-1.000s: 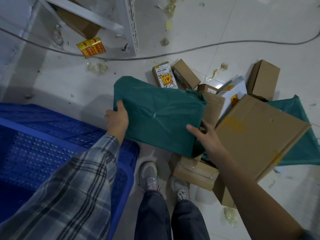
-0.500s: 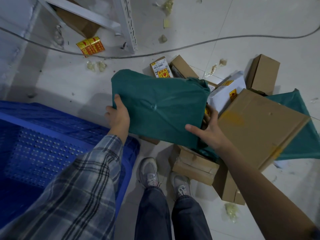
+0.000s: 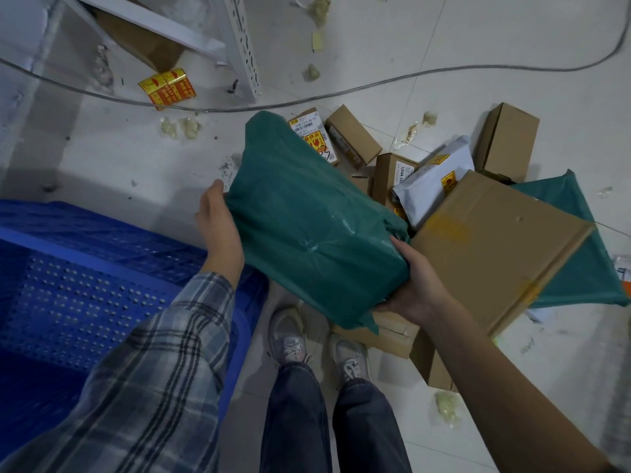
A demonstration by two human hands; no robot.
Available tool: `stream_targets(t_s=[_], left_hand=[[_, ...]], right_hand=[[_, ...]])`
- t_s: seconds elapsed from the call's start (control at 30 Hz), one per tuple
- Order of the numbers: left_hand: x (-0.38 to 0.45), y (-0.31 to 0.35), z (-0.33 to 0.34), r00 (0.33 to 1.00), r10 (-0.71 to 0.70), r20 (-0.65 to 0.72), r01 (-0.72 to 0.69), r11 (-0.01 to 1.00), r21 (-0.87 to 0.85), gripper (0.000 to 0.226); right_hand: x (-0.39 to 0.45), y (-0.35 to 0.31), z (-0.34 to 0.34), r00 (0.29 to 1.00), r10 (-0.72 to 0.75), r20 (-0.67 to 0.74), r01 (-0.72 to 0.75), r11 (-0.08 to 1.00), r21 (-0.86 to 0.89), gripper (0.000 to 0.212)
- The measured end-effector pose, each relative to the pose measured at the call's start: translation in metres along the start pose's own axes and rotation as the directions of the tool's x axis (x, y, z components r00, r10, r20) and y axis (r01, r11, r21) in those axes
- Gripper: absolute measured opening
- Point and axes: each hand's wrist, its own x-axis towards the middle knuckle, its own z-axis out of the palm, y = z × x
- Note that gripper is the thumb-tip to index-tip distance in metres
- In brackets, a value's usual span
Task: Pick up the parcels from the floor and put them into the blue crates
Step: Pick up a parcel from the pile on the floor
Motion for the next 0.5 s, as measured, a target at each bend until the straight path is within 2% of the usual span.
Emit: stream_targets(t_s=[0.07,0.1,0.2,0.27,0.33,0.4,0.47,0.5], left_hand=[[-0.002,0.0,0.001,0.997,0.072,-0.002,-0.072,0.997,-0.019,0.033],[-0.002,-0.001,0.002,0.995,0.099,-0.027,-0.1,0.995,-0.03,0.025],[-0.006,0.005,0.002,0.996,0.064,-0.057,-0.068,0.994,-0.083,0.03],[-0.008,0.013,0.004,1.0,-0.008,-0.015,0.006,0.988,-0.154,0.041],[-0.007,0.021,0.006,0.997,-0.078,0.022,0.081,0.985,-0.151,0.046],[-0.006,0.026,0.007,0.993,-0.108,0.043,0.112,0.988,-0.106,0.039],[-0.004,0.027,0.008,0.992,-0.112,0.05,0.116,0.991,-0.073,0.035],[-0.005,0.027,0.009,0.992,-0.119,0.049,0.122,0.99,-0.069,0.037]], right_hand=[[-0.003,0.001,0.001,1.0,-0.017,0.007,0.017,1.0,-0.007,0.053],[-0.005,0.002,0.002,0.999,-0.034,0.021,0.034,0.999,-0.01,0.05],[-0.007,0.01,0.007,0.992,-0.107,0.07,0.11,0.993,-0.036,0.053],[-0.009,0.016,0.009,0.978,-0.183,0.098,0.19,0.98,-0.063,0.058],[-0.011,0.021,0.008,0.962,-0.265,0.071,0.27,0.959,-0.09,0.055],[-0.015,0.021,0.007,0.93,-0.365,-0.041,0.349,0.914,-0.207,0.038],[-0.019,0.017,0.006,0.858,-0.495,-0.139,0.391,0.803,-0.449,0.017],[-0.019,0.016,0.005,0.816,-0.558,-0.152,0.396,0.731,-0.555,0.017]])
